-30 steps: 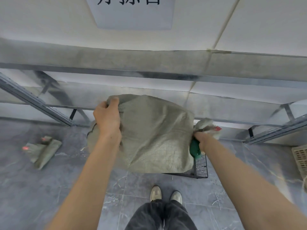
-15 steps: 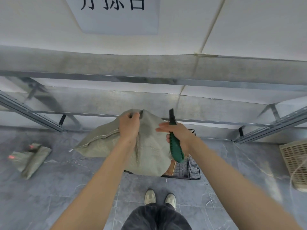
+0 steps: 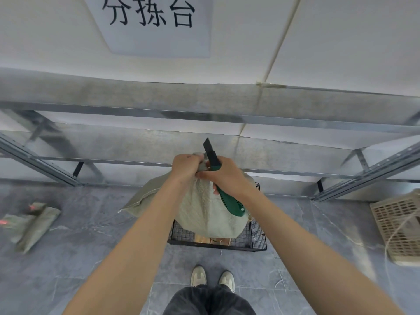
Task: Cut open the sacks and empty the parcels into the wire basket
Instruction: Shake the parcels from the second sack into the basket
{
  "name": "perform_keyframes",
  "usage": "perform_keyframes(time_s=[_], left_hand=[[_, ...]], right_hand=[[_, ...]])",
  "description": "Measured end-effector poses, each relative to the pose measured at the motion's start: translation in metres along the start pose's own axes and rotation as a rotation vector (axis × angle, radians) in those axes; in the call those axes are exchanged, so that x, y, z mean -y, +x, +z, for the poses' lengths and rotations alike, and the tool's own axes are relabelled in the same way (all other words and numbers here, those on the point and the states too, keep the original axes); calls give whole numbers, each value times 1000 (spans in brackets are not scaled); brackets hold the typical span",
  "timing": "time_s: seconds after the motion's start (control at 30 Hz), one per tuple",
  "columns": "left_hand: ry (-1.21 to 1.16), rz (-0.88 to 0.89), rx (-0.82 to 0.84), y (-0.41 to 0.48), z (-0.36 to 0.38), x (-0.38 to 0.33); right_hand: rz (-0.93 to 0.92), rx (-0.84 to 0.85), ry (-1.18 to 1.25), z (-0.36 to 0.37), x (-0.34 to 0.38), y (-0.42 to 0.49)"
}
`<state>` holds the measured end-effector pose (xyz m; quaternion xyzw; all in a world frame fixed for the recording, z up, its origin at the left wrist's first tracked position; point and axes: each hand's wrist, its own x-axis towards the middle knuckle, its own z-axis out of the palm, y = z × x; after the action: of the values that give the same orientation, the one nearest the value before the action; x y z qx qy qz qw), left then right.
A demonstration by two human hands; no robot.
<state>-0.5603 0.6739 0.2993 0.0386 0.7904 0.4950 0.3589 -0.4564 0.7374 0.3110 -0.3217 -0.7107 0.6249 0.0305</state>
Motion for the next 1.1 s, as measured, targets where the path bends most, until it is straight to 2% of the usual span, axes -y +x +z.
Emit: perform_keyframes(time_s=[0.17,0.27,0.33,0.47,0.63,0.97,1.1], left_hand=[[51,-22,220,3,-4,1],[-17,-26,369,-2,-4,1],[-101,-16,404,-2,-5,5],[-332,-56,255,12,-26,21],[-211,-155,-23,41,-64,53],[-98,-311,-88,78,-91,93],[-95,-320,-95,92,-91,84]], right_hand=[[9,-125,-10,1,-9,2],[45,-198,49,-6,-15,5],[97,-248,113,-11,-19,7],[208,-299,333,-19,-29,10],[301,-263,538,-26,-45,11],[390,-94,895,-36,-42,16],[303,103,1058,-46,-33,15]])
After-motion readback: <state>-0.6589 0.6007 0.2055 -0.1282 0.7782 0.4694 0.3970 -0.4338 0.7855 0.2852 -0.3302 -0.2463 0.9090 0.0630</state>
